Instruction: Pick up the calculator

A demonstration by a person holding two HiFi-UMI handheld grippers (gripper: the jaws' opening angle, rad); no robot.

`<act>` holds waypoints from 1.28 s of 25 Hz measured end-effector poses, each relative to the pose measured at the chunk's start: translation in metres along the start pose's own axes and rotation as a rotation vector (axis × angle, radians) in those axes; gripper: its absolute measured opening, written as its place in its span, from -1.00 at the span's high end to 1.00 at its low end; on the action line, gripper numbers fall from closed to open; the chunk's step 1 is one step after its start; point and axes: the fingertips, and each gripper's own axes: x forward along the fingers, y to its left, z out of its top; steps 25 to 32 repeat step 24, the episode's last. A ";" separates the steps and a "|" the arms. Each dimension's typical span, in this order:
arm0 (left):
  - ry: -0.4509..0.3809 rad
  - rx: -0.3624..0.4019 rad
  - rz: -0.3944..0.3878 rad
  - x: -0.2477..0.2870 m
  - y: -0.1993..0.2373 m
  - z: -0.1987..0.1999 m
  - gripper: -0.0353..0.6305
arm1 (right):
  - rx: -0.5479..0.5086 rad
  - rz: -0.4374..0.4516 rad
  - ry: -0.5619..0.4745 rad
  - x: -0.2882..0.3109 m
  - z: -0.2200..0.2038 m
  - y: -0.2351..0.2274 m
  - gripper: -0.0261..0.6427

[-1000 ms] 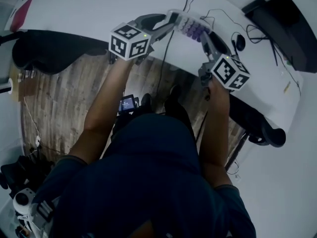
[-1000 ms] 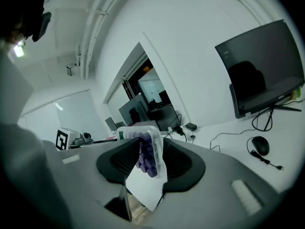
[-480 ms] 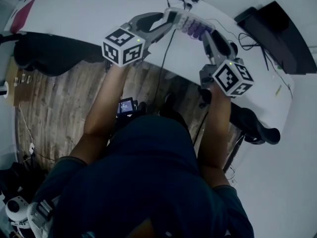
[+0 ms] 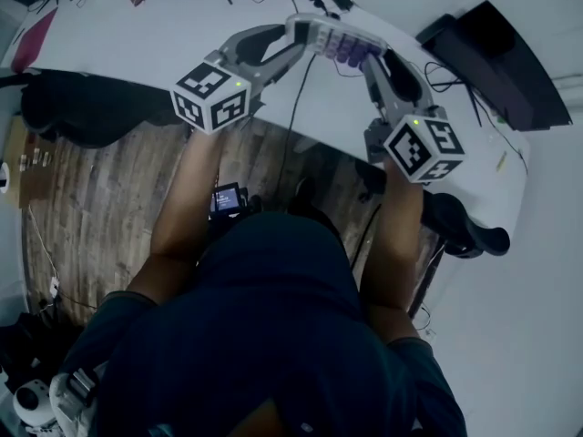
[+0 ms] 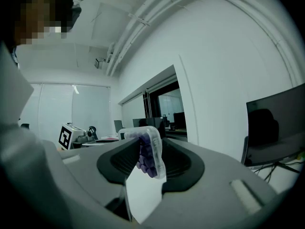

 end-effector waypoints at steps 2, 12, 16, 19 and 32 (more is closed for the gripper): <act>-0.003 0.004 -0.002 -0.002 -0.001 0.002 0.42 | -0.009 -0.001 0.004 -0.001 0.001 0.002 0.47; -0.003 0.010 -0.009 -0.005 -0.006 0.003 0.42 | -0.026 -0.004 0.005 -0.007 0.004 0.007 0.48; 0.000 0.008 -0.007 -0.004 -0.011 -0.004 0.42 | -0.026 -0.003 0.009 -0.013 -0.004 0.004 0.48; 0.002 0.004 -0.008 -0.005 -0.009 -0.003 0.42 | -0.027 -0.004 0.013 -0.011 -0.002 0.005 0.48; 0.007 0.001 -0.008 -0.004 -0.006 -0.001 0.42 | -0.024 -0.006 0.018 -0.007 0.000 0.006 0.48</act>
